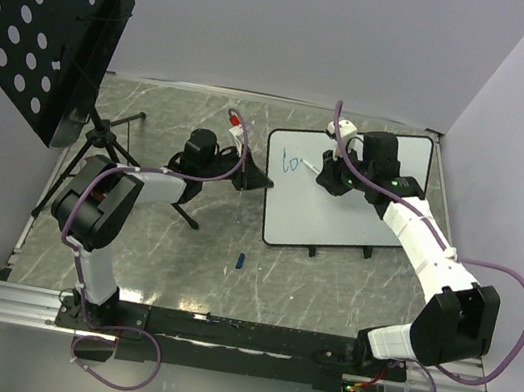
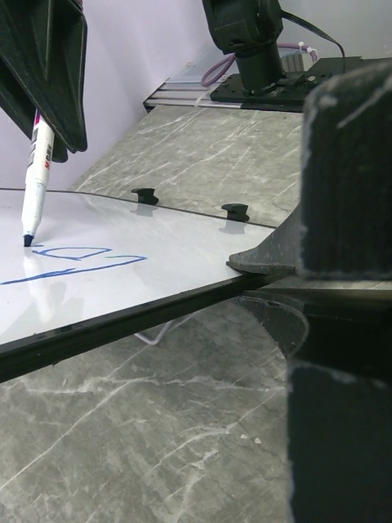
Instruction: Write a sentence on the whiteboard
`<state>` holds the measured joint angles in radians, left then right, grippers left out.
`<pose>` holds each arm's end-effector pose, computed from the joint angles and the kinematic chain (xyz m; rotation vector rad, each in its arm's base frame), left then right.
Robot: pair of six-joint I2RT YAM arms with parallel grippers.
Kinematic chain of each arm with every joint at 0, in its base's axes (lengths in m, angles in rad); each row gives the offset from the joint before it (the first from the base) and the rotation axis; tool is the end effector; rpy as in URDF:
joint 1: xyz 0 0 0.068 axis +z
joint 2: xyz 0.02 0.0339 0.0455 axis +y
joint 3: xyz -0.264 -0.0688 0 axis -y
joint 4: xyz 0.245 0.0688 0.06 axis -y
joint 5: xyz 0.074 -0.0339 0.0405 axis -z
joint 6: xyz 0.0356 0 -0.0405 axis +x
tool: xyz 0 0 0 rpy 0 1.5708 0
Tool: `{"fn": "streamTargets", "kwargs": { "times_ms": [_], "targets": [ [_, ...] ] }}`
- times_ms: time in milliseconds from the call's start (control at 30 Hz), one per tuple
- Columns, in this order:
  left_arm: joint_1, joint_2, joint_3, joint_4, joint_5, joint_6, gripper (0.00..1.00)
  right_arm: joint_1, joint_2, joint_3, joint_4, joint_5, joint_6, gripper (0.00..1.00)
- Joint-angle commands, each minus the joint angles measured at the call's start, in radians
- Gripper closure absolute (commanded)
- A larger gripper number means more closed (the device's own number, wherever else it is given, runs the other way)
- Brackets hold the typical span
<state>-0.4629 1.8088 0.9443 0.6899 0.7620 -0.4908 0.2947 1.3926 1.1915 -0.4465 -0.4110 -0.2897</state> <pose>0.3336 -0.1940 0.2053 0.5797 1.8078 -1.3334 0.2928 0.1037 0.3188 -0.8450 2.0238 0.4574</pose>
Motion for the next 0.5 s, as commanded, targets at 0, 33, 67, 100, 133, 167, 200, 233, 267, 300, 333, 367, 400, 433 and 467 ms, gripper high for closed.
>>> {"fn": "streamTargets", "kwargs": {
  "times_ms": [0,33,67,100,133,167,200,233,267,300,333,367,400,433,467],
  "targets": [
    [-0.014,-0.032,-0.009,0.022,-0.018,0.126,0.99,0.004,0.002,0.011,0.019,0.011,-0.014,1.00],
    [-0.014,-0.031,-0.009,0.022,-0.018,0.126,0.99,0.004,-0.001,0.008,0.012,0.011,-0.016,1.00],
    [-0.014,-0.029,-0.009,0.022,-0.018,0.126,0.99,0.004,-0.003,0.005,0.012,0.011,-0.016,1.00],
    [-0.016,-0.028,-0.007,0.022,-0.018,0.126,0.99,0.004,-0.006,0.002,0.009,0.012,-0.017,1.00],
    [-0.016,-0.029,-0.007,0.022,-0.020,0.126,0.99,0.004,-0.009,-0.006,0.005,0.012,-0.019,1.00],
    [-0.014,-0.028,-0.007,0.022,-0.018,0.126,0.99,0.003,-0.015,-0.009,0.005,0.012,-0.019,1.00],
    [-0.014,-0.028,-0.007,0.023,-0.018,0.126,0.99,0.004,-0.020,-0.015,0.003,0.012,-0.020,1.00],
    [-0.016,-0.028,-0.006,0.023,-0.018,0.124,0.99,0.003,-0.021,-0.026,0.000,0.012,-0.022,1.00],
    [-0.016,-0.025,-0.006,0.023,-0.018,0.124,0.99,0.004,-0.027,-0.029,-0.004,0.012,-0.022,1.00],
    [-0.016,-0.026,-0.006,0.025,-0.018,0.124,0.99,0.003,-0.030,-0.035,-0.006,0.012,-0.025,1.00],
    [-0.016,-0.026,-0.006,0.025,-0.018,0.124,0.99,0.004,-0.035,-0.044,-0.006,0.015,-0.026,1.00],
    [-0.014,-0.026,-0.007,0.025,-0.018,0.124,0.99,0.004,-0.038,-0.050,-0.006,0.017,-0.026,1.00],
    [-0.016,-0.026,-0.007,0.025,-0.018,0.124,0.99,0.003,-0.043,-0.055,-0.006,0.020,-0.026,1.00],
    [-0.016,-0.026,-0.007,0.025,-0.020,0.124,0.99,0.004,-0.049,-0.064,-0.006,0.023,-0.026,1.00],
    [-0.016,-0.026,-0.007,0.026,-0.018,0.126,0.99,0.003,-0.052,-0.067,-0.008,0.021,-0.026,1.00]
  ]
}}
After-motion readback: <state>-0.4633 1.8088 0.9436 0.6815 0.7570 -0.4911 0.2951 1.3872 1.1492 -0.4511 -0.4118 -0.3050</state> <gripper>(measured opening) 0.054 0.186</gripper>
